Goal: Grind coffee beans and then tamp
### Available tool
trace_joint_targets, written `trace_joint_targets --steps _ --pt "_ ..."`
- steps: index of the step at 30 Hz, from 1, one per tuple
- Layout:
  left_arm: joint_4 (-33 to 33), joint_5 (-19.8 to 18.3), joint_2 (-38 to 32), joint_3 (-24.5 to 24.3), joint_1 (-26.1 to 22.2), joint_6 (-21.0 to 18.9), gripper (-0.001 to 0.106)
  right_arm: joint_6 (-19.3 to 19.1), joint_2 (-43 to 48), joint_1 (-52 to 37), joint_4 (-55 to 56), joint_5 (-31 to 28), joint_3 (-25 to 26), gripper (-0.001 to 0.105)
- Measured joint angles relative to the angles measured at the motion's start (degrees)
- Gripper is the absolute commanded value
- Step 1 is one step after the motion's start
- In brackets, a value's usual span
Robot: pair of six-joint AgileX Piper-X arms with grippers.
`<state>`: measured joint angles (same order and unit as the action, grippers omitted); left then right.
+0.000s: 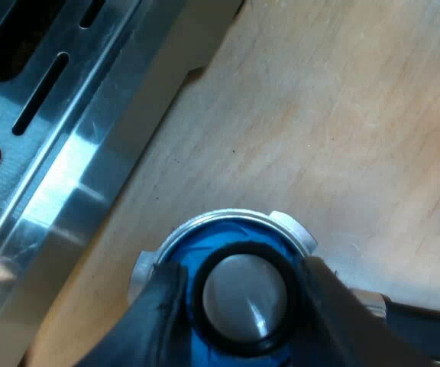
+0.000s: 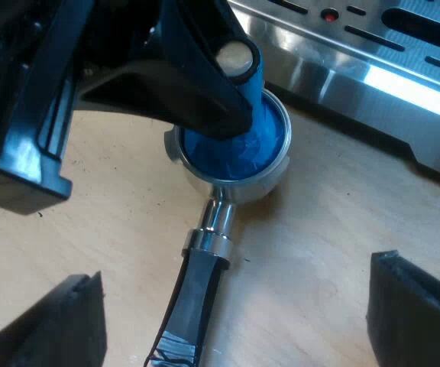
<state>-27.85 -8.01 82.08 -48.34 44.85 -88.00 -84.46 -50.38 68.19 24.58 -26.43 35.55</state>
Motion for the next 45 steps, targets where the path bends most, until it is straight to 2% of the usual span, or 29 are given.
trace_joint_targets --steps 10,21,27,36,40,41,45 --pt "-5.3 -0.1 -2.9 -1.9 0.0 0.0 0.001 0.0 0.0 0.0 0.0 0.0 0.0 0.071" --pt "-5.5 0.1 -7.1 -1.9 0.0 0.0 0.001 0.0 0.0 0.0 0.0 0.0 0.0 0.071" --pt "-5.4 0.4 -13.0 -1.9 0.0 0.0 0.001 0.0 0.0 0.0 0.0 0.0 0.0 0.071" --pt "-6.2 5.1 -19.1 -1.9 0.0 0.0 0.001 0.0 0.0 0.0 -2.1 0.0 0.0 0.071" --pt "-7.9 6.2 -20.6 -1.9 0.0 0.0 0.001 -1.2 0.0 0.0 -5.7 0.0 0.0 0.071" --pt "-8.6 6.4 -20.9 -1.9 -0.2 0.0 0.001 -2.8 0.0 0.0 -8.0 0.0 0.0 0.071" --pt "-9.9 6.4 -21.7 -1.9 -2.9 0.0 0.001 -4.7 0.0 0.0 -9.5 1.5 0.0 0.071"
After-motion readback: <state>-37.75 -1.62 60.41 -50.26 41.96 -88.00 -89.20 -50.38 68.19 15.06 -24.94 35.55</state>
